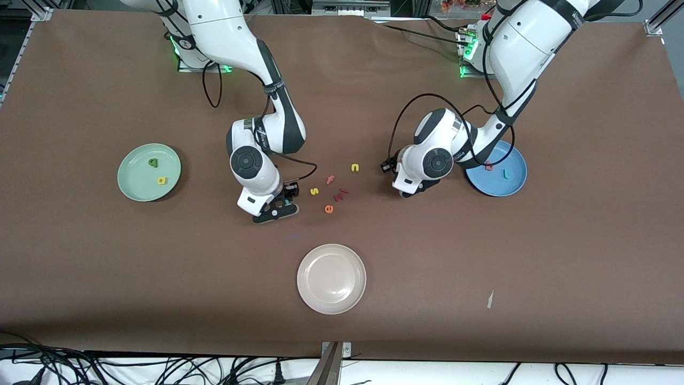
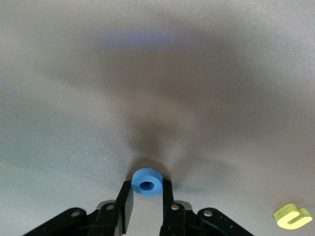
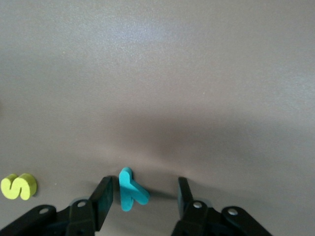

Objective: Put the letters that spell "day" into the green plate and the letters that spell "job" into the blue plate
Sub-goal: 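Place the blue o on the blue plate, the teal y on the green plate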

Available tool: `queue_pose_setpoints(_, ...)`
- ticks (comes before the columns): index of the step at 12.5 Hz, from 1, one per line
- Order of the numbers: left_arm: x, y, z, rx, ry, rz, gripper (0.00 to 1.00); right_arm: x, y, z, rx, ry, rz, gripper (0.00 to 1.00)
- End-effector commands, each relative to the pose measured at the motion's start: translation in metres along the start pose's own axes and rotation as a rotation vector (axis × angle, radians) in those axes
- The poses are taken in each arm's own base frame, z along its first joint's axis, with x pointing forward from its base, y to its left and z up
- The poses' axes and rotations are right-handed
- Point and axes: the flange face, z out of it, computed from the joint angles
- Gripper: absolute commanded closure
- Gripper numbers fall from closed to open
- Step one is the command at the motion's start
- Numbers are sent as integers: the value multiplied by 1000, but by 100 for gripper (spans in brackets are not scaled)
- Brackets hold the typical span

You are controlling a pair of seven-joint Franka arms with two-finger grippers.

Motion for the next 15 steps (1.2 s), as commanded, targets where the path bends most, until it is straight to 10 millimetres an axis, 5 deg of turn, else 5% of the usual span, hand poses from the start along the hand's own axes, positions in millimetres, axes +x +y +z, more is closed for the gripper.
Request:
queue_pose_setpoints(1, 13, -10, -1, 28, 41, 4, 93, 4, -2, -1, 8, 14, -9, 42)
queue_pose_setpoints(2, 13, -10, -7, 25, 47, 4, 95, 4, -3, -1, 7, 16, -11, 43)
queue_pose_setpoints(6, 11, -24, -85, 151, 110, 35, 96, 2, -6, 0, 8, 14, -4, 56)
queue_pose_setpoints(10, 64, -94, -149, 254, 86, 115, 96, 2, -6, 4, 5, 10, -4, 71)
queue_pose_setpoints(12, 95, -134, -161, 233, 52, 174, 95, 1, -7, 5, 5, 9, -3, 80)
queue_pose_setpoints(15, 134, -180, -146, 202, -23, 229, 94, 5, -6, -1, 10, 16, -4, 87)
